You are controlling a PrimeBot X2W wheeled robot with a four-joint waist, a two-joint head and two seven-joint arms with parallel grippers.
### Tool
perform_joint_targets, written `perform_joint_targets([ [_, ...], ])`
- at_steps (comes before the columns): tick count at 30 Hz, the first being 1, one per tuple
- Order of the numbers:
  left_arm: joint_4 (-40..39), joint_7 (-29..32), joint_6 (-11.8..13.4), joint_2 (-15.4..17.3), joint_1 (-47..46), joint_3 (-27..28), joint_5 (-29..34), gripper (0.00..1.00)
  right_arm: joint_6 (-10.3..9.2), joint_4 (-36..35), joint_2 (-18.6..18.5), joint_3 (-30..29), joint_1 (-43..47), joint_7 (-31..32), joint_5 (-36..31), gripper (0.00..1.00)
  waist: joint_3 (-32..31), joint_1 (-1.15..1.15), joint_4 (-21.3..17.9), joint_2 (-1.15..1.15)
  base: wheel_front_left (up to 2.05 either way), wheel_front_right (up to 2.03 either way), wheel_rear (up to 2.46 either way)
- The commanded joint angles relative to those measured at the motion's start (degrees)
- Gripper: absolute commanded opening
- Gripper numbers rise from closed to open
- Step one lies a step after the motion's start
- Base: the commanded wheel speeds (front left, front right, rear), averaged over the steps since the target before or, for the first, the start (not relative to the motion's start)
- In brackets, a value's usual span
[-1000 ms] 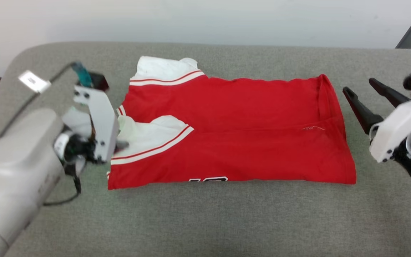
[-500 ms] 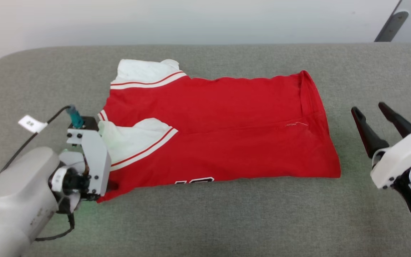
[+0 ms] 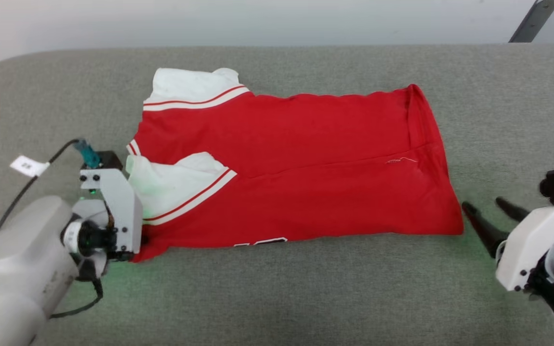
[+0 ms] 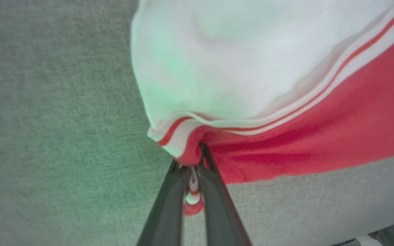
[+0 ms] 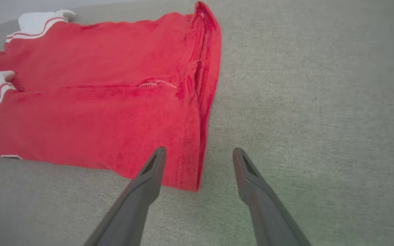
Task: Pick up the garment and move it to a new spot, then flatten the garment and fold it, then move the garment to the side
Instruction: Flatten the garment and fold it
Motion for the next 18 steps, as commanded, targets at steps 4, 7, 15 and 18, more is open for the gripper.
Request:
perform_joint_targets([
  [4, 2.16, -0.38, -1.77, -3.2, 1.17, -0.8, -0.16, 0.0, -0.09, 2.51, 1.58, -0.14, -2.29, 5.2, -0.65, 1.0, 1.27, 0.0, 1.34, 0.0, 0.0, 0.0, 0.0],
  [7, 2.97, -0.72, -2.41, -3.73, 0.73, -0.89, 0.12, 0.0, -0.09, 4.77, 2.31, -0.21, -3.53, 6.65, -1.25, 1.0, 1.7, 0.0, 1.79, 0.0, 0.0, 0.0, 0.0],
  [15, 5.54, -1.63, -4.45, -5.61, -1.13, -0.95, 0.65, 0.0, -0.09, 15.07, 3.52, 1.03, -9.55, 9.82, -4.73, 1.0, 3.39, 0.0, 3.78, 0.0, 0.0, 0.0, 0.0],
  [18, 6.35, -1.89, -5.04, -6.1, -1.54, -0.94, 0.74, 0.0, -0.09, 19.26, 3.64, 2.79, -10.68, 10.63, -5.72, 1.0, 3.71, 0.0, 4.29, 0.0, 0.0, 0.0, 0.0],
])
